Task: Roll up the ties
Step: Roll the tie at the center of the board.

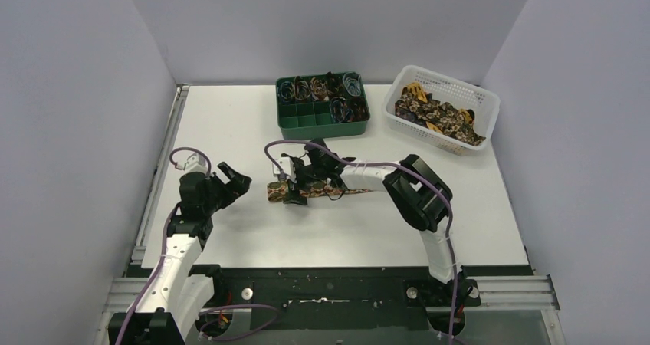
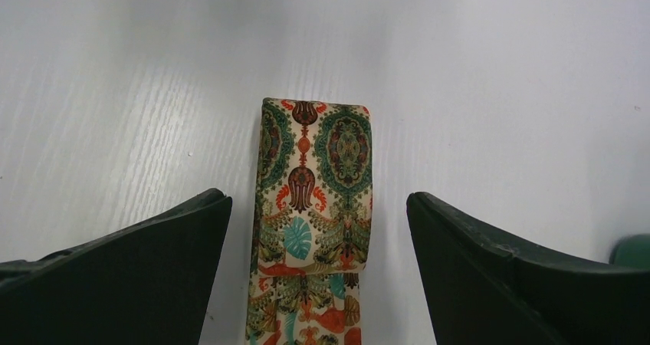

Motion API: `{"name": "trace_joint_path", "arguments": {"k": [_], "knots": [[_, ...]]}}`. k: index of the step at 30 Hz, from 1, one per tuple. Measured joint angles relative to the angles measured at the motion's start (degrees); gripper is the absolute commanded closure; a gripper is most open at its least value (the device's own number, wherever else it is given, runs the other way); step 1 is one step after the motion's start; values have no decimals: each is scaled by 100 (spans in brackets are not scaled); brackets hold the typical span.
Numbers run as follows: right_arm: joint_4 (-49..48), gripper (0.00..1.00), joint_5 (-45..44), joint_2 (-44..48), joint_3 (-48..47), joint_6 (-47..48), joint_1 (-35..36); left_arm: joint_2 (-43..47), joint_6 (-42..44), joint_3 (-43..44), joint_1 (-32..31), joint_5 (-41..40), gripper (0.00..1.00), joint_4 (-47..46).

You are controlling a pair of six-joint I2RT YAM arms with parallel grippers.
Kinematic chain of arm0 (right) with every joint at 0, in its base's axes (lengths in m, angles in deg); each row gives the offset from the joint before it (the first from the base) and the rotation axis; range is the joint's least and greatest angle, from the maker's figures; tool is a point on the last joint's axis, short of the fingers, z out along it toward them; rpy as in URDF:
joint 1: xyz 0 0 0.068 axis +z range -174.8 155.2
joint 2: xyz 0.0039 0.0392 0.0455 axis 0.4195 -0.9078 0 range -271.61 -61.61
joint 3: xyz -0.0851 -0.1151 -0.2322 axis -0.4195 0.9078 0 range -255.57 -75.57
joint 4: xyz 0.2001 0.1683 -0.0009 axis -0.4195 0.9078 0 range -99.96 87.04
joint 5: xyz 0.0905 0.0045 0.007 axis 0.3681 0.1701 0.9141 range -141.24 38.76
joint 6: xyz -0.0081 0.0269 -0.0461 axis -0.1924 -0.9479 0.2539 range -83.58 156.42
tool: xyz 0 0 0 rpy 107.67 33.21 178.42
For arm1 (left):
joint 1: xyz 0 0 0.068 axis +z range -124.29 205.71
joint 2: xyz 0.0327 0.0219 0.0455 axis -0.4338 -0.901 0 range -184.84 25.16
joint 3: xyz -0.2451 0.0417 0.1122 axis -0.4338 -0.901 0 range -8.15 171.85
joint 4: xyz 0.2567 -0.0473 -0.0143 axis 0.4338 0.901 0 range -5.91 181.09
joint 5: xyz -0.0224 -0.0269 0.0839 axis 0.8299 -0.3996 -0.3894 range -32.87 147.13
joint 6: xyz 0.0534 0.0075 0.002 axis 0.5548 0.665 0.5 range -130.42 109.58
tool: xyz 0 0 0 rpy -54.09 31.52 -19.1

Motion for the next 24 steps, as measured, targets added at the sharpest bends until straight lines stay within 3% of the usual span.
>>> {"name": "trace_joint_path", "arguments": {"k": [4, 14, 24], "knots": [[175, 26, 168, -243, -291, 181, -9, -44, 70, 24, 0, 4, 17, 55], [673, 43, 562, -752, -852, 114, -9, -326, 122, 116, 0, 92, 17, -28], [-820, 52, 627, -625, 15, -1049, 50, -444, 85, -199, 0, 247, 17, -293]]}}
